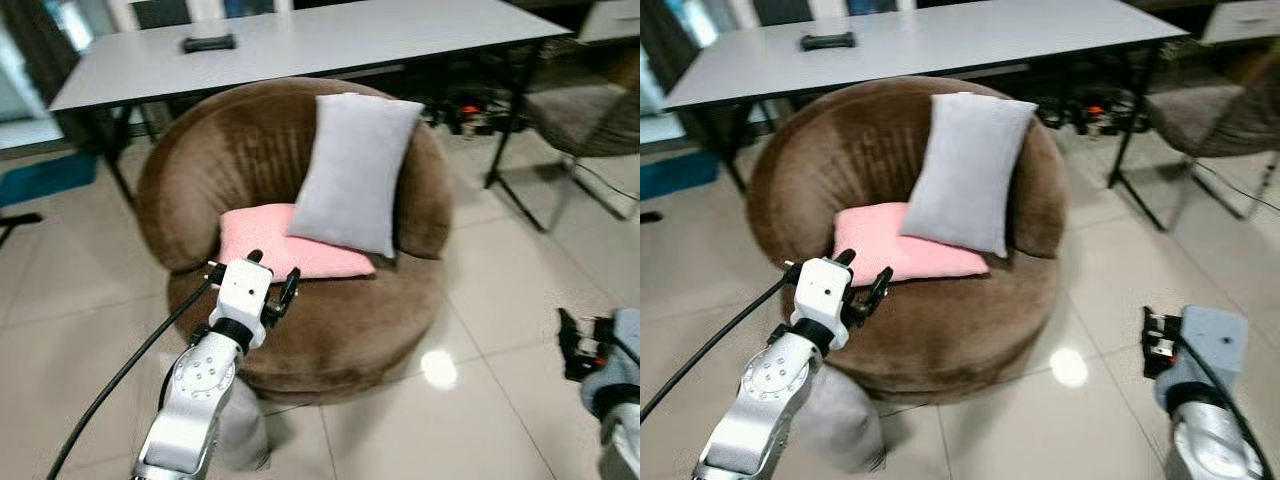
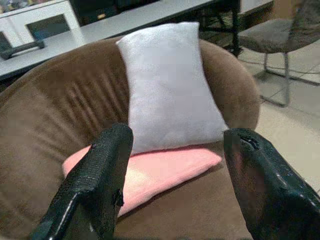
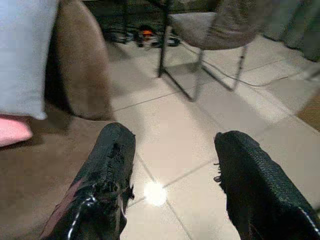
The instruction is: Move the pillow to the sofa from floor
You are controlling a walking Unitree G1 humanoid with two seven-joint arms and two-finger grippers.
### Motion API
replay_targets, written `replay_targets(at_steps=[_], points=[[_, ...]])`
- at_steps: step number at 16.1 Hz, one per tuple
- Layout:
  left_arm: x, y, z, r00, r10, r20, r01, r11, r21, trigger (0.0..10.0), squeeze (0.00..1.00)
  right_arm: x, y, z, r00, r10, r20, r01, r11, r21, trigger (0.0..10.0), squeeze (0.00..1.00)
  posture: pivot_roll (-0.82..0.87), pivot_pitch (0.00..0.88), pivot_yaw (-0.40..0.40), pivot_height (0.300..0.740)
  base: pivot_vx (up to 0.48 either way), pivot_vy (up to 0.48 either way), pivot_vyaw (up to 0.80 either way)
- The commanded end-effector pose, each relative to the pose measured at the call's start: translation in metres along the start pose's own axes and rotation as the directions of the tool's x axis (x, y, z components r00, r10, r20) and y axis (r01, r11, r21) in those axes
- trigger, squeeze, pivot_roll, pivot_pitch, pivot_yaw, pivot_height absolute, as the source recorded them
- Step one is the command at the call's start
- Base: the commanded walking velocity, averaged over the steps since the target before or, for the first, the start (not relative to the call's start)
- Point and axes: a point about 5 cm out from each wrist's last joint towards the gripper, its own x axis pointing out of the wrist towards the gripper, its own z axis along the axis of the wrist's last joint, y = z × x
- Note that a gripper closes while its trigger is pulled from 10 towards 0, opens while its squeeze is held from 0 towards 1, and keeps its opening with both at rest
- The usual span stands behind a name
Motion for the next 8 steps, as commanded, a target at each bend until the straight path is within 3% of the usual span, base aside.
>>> replay_targets(at_steps=[1, 2, 5, 8], points=[[0.000, 0.001, -0.002, 1.000, 0.016, -0.004, -0.016, 1.000, 0.001, 10.0, 0.00, -0.002, 0.001, 0.003, 1.000, 0.000, 0.000, 0.000, 1.000, 0.008, 10.0, 0.00, -0.25, 0.000, 0.085, 0.740, 0.000, 0.000, 0.00], [-0.001, -0.004, -0.004, 1.000, -0.007, -0.009, 0.007, 1.000, 0.013, 10.0, 0.00, -0.003, 0.004, 0.005, 1.000, 0.008, 0.006, -0.008, 1.000, -0.005, 10.0, 0.00, -0.25, 0.000, 0.092, 0.740, 0.000, 0.000, 0.00], [-0.010, 0.008, -0.006, 0.998, 0.059, -0.016, -0.059, 0.998, 0.025, 10.0, 0.00, 0.008, 0.019, 0.016, 0.998, 0.044, 0.053, -0.047, 0.997, 0.056, 10.0, 0.00, -0.16, 0.000, 0.079, 0.740, 0.000, 0.000, 0.00], [-0.031, 0.024, -0.005, 0.990, 0.135, -0.036, -0.133, 0.990, 0.047, 10.0, 0.00, 0.027, 0.054, 0.006, 0.981, 0.190, 0.030, -0.192, 0.980, 0.054, 10.0, 0.00, -0.06, 0.000, 0.060, 0.740, 0.000, 0.000, 0.00]])
